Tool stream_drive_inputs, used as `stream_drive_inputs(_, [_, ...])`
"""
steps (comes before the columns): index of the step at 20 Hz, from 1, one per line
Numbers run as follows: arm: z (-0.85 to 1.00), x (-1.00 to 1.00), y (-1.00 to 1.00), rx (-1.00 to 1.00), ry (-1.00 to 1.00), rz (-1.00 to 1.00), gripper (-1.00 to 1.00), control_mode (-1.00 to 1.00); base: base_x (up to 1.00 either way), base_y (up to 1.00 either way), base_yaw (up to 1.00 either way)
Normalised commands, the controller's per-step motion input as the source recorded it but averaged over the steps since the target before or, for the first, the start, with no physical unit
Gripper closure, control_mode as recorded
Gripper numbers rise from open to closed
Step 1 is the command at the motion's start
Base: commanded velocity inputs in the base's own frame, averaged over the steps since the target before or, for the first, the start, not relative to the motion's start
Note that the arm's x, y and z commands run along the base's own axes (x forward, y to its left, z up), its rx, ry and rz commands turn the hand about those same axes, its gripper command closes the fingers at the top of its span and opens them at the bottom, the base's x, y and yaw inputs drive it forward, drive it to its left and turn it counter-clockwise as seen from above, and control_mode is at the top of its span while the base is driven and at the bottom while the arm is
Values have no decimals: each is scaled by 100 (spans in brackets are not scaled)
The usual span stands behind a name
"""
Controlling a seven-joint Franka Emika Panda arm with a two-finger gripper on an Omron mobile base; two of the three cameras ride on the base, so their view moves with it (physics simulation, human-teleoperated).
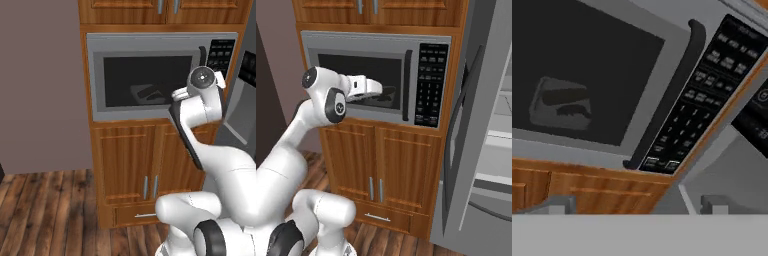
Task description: Place the tupperware containing the chicken drumstick and corn meal in the microwave. Close the microwave door and press the start button to reheat the meal.
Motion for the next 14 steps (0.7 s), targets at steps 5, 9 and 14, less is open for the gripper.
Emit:
stream_drive_inputs(5, [-7, -77, -8, 72, -7, -30, -100, -100, 0, 0, 0])
stream_drive_inputs(9, [-44, -46, -28, 79, -26, -19, -100, -100, 0, 0, 0])
stream_drive_inputs(14, [-38, -22, -30, 66, -27, -20, -100, -100, 0, 0, 0])
